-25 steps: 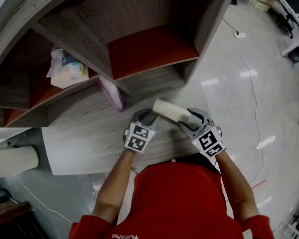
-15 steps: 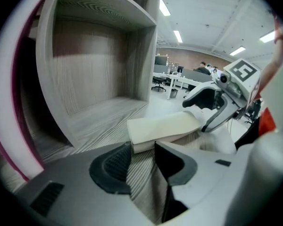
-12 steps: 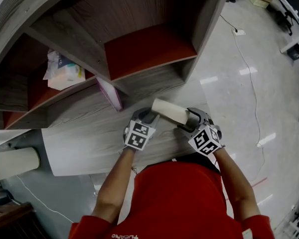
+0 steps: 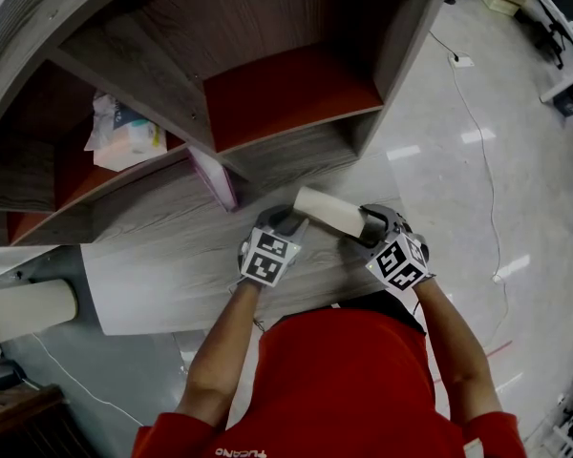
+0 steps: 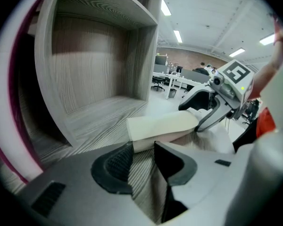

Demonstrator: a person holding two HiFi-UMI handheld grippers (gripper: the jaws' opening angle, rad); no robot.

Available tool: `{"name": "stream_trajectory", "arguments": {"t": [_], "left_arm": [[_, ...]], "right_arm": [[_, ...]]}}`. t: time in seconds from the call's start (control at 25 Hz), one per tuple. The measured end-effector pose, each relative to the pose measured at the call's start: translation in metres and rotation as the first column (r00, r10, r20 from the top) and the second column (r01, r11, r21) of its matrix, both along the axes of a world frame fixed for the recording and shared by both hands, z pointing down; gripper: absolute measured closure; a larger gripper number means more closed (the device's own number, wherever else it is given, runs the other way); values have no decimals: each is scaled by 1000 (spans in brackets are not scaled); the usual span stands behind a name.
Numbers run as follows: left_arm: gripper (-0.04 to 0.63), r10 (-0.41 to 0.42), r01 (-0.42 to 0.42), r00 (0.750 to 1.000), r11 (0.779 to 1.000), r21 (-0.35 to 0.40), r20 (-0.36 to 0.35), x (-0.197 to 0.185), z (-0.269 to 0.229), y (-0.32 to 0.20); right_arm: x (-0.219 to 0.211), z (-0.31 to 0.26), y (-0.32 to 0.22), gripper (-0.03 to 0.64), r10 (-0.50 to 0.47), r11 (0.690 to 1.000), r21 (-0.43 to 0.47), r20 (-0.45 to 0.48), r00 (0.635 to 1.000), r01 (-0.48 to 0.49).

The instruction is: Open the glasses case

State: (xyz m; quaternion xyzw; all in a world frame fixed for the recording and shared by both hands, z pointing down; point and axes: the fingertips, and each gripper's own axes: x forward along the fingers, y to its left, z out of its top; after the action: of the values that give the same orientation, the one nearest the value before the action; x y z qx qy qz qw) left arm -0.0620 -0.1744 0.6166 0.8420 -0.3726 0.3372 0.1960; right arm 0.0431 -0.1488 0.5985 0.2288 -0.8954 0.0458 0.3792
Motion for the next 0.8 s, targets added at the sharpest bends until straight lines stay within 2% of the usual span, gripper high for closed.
{"name": "stream_trajectory", "arguments": {"t": [0.16,0.28,0.52,0.8], "left_arm": [[457,1,-1,1000,1000,-1,1,0,0,0],[457,-1,1,1000,1000,-1,0,1,0,0],[458,-2,2,1000,1000,-10,-1,2,1,0],[459,-5,5,1000,1000,-11,-1,1,2,-1]], "right_arm": [[2,-5,-3,333,34,998,-65,91,995,-28],[5,-13,-10,350,62,995,-81,137,989,-51],[15,-28,-24,414,87,995,-59,180,980,-78],[24,-41,-47,512,164,986,-3,215,963,-168]]}}
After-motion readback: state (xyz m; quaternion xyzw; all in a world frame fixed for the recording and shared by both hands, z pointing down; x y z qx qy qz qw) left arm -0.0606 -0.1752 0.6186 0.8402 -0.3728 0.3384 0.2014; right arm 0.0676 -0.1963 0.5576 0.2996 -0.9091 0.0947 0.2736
